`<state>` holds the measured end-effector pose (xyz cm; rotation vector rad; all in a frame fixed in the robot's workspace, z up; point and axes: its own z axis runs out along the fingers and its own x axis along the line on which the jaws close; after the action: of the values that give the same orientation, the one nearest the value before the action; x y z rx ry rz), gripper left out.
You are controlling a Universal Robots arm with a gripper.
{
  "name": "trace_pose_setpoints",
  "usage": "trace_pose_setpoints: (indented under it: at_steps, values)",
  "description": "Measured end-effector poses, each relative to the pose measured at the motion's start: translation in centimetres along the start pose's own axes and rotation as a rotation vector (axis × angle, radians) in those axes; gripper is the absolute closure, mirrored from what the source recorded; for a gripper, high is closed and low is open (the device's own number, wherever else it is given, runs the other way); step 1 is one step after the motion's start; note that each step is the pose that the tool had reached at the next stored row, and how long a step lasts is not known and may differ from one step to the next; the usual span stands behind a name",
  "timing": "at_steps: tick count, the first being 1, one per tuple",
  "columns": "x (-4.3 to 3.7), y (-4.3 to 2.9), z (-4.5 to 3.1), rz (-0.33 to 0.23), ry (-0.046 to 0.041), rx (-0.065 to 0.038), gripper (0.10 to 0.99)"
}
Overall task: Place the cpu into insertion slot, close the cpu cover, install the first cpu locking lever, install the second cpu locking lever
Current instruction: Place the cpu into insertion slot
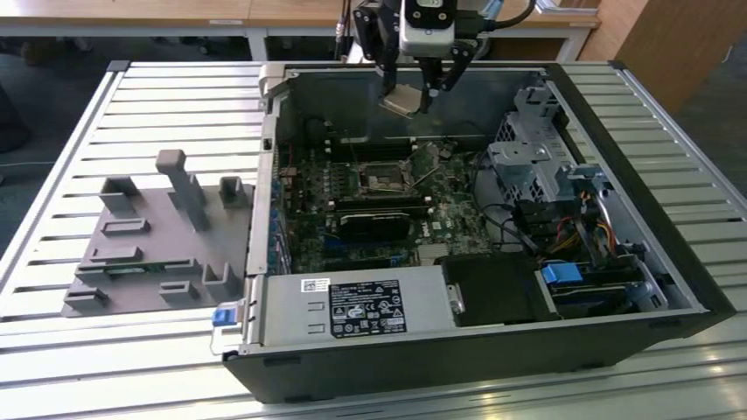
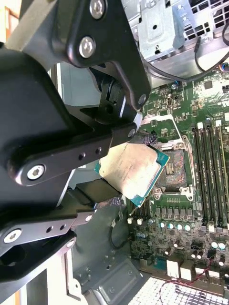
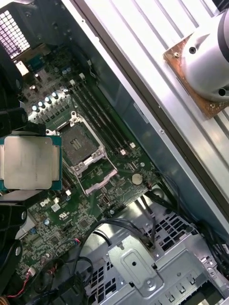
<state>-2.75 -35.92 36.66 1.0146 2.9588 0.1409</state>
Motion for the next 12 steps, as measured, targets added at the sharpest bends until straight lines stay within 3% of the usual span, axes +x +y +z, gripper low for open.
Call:
trace_pose_setpoints:
  at_steps: [12]
  values:
    - [0.04, -0.04, 0.05, 0.083, -0.0074, -0.002, 0.549]
